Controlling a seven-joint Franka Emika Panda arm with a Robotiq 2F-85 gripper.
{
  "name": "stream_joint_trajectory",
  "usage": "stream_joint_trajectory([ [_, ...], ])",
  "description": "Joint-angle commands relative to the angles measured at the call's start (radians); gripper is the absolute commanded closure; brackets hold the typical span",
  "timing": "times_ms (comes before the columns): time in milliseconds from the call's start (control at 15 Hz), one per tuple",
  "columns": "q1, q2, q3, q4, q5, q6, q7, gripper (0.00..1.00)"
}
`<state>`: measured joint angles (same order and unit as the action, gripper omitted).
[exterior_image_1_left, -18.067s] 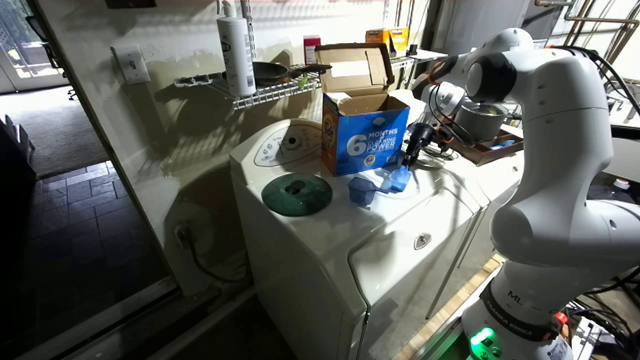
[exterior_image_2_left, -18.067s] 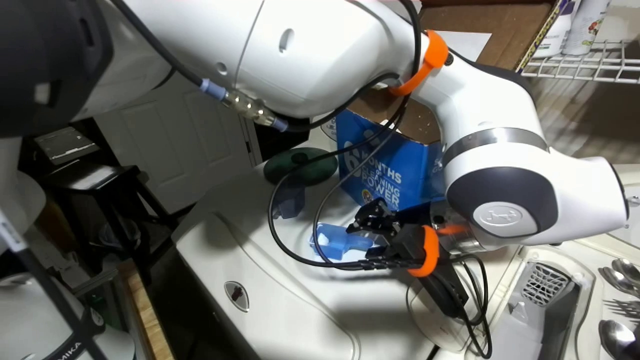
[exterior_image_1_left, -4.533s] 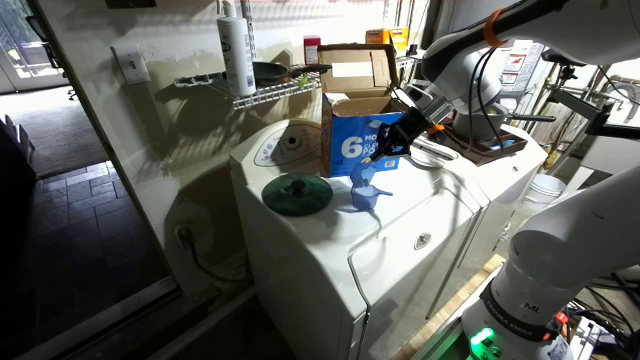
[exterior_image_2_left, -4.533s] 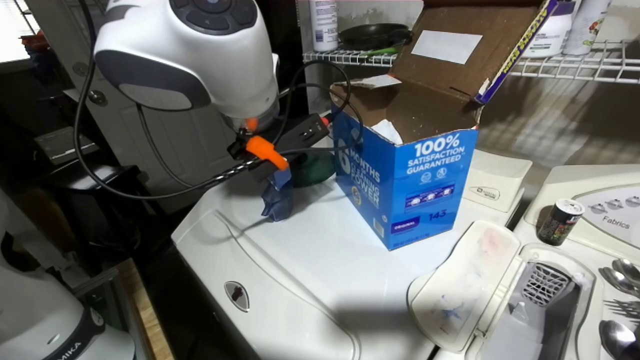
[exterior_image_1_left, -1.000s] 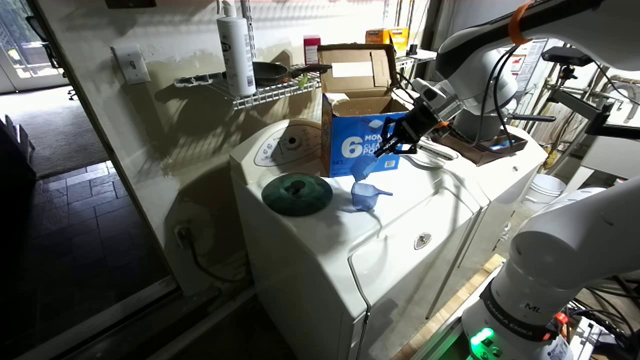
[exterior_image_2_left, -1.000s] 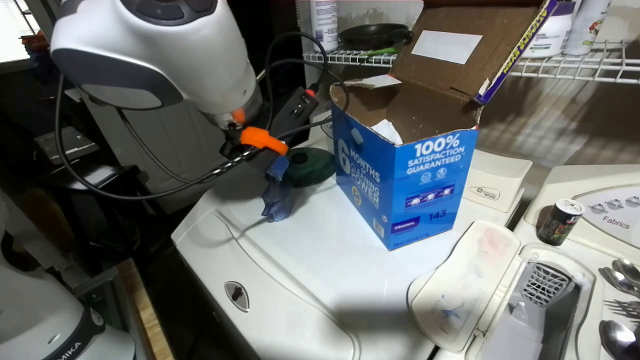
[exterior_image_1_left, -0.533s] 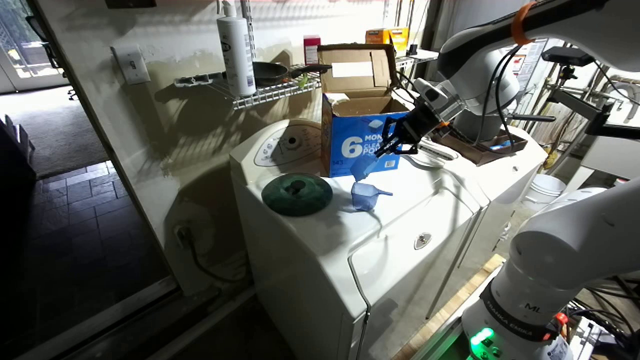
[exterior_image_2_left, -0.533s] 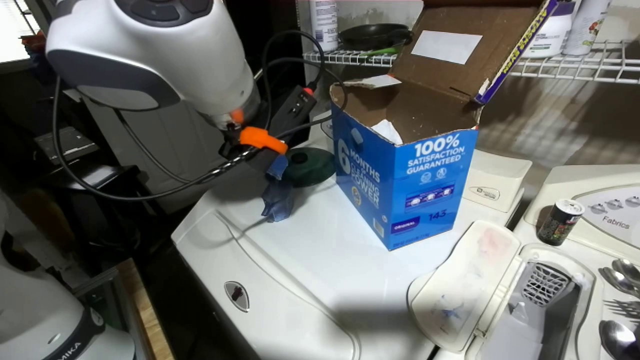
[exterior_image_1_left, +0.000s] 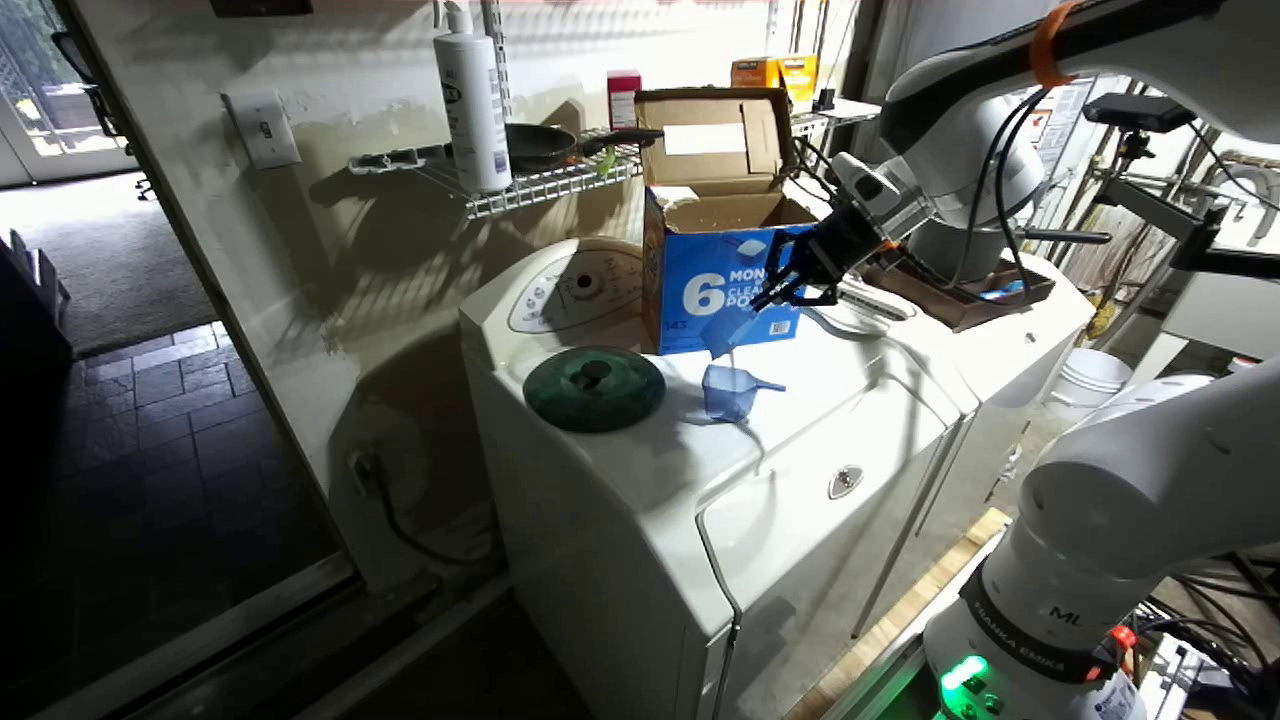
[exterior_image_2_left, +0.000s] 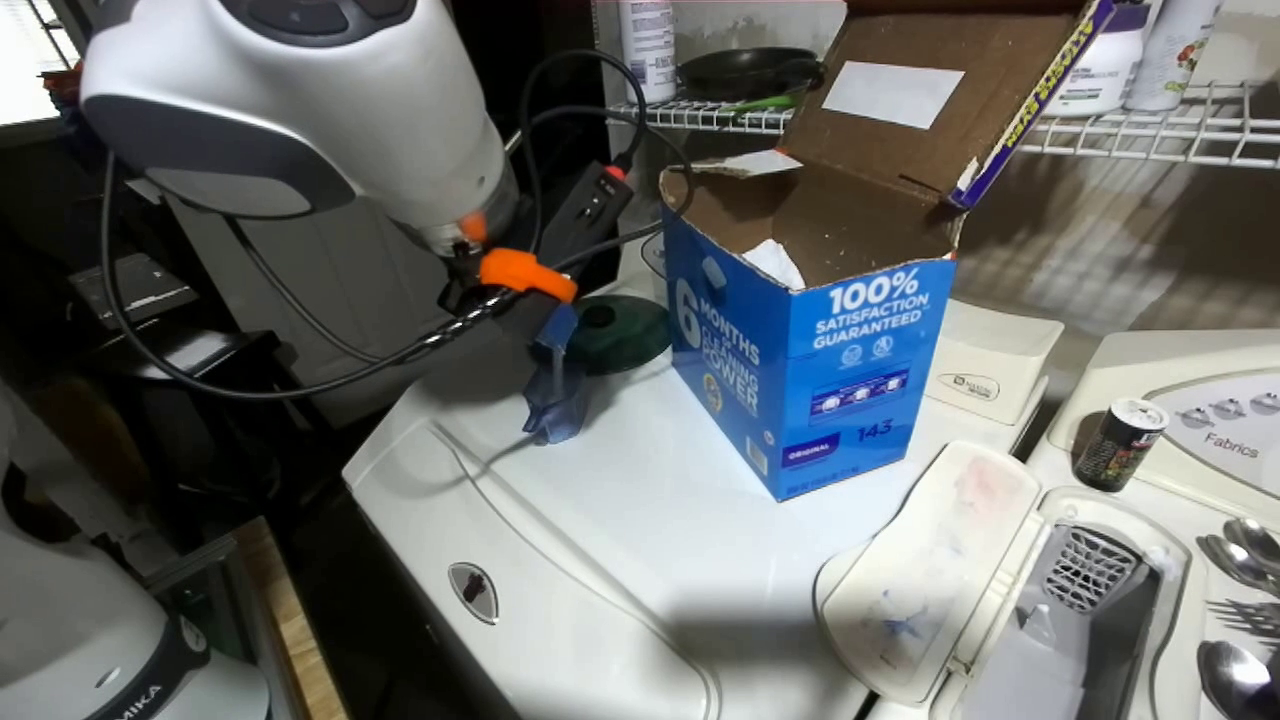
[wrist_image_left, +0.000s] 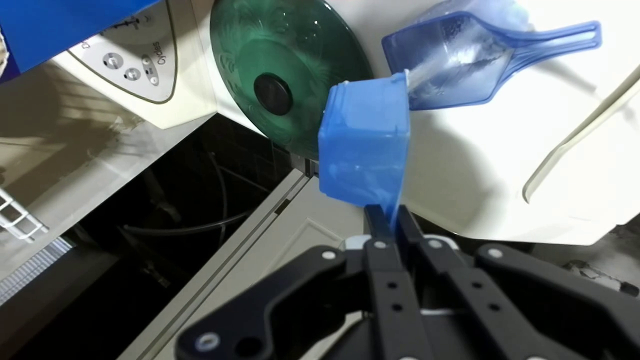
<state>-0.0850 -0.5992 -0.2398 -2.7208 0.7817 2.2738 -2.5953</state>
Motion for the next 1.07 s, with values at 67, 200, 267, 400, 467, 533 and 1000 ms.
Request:
stream_joint_trajectory([
  [67, 0.016, -0.036, -0.015, -0.022, 0.005, 0.008, -0.030, 0.98],
  [200, 0.016, -0.033, -0.016, -0.020, 0.008, 0.007, -0.028, 0.98],
  [267, 0.016, -0.033, -0.016, -0.020, 0.008, 0.006, -0.027, 0.98],
  [400, 0.016, -0.031, -0.017, -0.018, 0.010, 0.004, -0.024, 0.98],
  [467, 0.016, -0.030, -0.018, -0.016, 0.012, 0.001, -0.021, 0.98],
  [533, 0.016, -0.028, -0.019, -0.014, 0.013, -0.001, -0.018, 0.98],
  [1000, 0.013, -0.020, -0.039, 0.003, 0.022, -0.035, 0.007, 0.98],
])
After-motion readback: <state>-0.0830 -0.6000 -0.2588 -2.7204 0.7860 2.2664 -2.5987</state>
